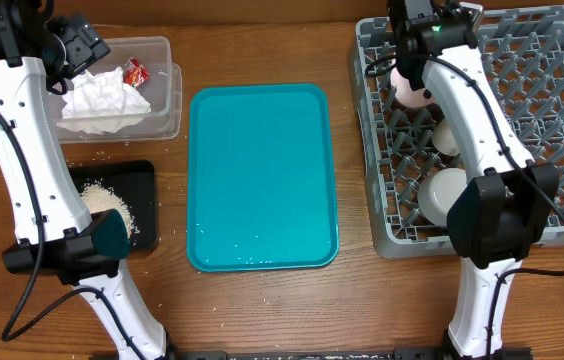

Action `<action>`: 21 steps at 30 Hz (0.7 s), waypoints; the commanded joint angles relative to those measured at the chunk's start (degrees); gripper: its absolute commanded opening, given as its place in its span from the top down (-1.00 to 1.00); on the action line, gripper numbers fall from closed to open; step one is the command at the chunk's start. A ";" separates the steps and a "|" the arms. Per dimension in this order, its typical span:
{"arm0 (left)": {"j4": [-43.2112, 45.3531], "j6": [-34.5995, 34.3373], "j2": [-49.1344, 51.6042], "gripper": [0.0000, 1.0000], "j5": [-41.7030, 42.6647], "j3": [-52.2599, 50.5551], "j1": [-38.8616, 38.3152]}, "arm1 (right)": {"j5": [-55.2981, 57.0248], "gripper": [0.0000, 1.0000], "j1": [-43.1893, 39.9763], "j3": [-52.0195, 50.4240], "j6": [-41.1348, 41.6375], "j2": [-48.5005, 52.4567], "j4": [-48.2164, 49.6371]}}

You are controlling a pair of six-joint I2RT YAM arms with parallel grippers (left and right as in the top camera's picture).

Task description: Sort waste into correct bins and load items into the dishwasher

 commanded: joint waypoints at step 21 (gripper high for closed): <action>-0.11 0.90 -0.22 -1.00 -0.15 0.02 -0.11 | -40.98 -1.00 -1.05 35.32 -2.95 -26.75 -26.32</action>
